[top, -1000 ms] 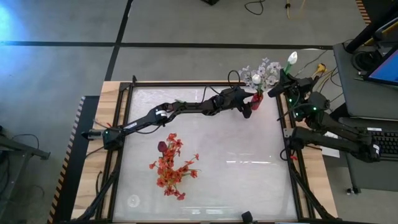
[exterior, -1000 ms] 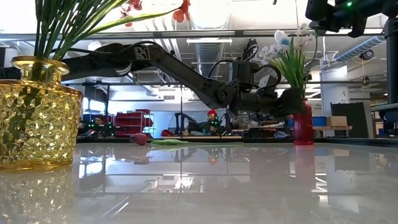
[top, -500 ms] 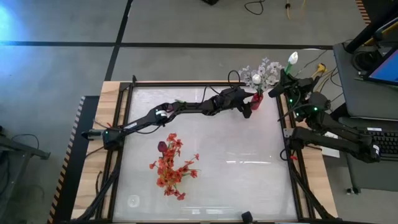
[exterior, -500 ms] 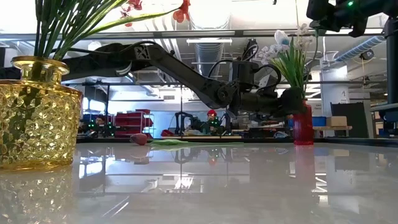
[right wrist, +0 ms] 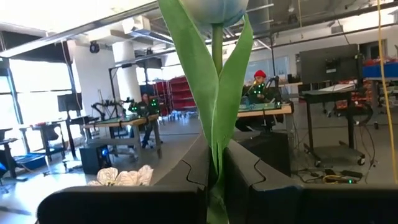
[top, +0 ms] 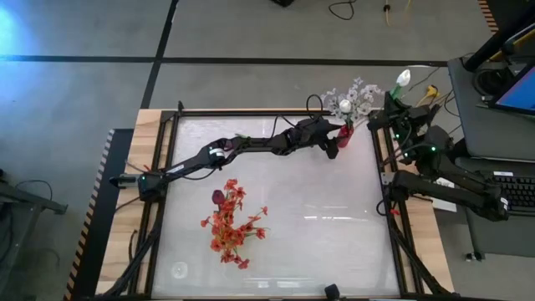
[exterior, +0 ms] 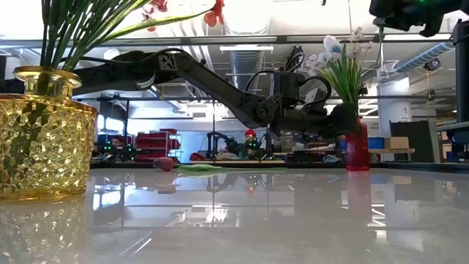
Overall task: Sort flowers into vase by color
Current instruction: Put the white tulip into the red vase
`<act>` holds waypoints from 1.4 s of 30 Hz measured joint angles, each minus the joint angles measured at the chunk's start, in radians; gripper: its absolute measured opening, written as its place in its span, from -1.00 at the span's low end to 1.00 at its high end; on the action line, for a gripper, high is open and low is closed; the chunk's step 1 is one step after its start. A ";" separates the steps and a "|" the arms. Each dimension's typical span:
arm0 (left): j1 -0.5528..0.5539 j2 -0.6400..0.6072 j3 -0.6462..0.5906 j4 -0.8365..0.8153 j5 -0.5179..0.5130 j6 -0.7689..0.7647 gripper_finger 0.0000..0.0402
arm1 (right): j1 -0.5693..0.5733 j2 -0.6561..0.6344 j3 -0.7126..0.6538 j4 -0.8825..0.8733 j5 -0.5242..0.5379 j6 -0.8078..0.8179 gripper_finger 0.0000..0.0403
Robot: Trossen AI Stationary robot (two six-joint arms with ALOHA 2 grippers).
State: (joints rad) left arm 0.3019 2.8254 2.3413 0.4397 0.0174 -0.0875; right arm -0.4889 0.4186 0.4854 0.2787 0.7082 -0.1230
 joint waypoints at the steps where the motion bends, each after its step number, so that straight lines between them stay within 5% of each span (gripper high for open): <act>1: 0.000 0.000 0.000 0.000 0.000 0.000 0.02 | 0.000 -0.004 0.000 0.000 0.000 -0.001 -0.91; 35: 0.000 0.000 0.000 0.000 0.000 0.001 0.02 | -0.003 0.180 0.000 0.259 0.036 -0.158 -0.91; 42: 0.000 0.000 0.000 -0.003 0.001 -0.001 0.02 | 0.000 0.161 0.035 0.164 0.080 -0.180 -0.91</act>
State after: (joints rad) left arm 0.3019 2.8254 2.3413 0.4366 0.0181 -0.0883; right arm -0.4889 0.5801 0.5204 0.4432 0.7883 -0.3029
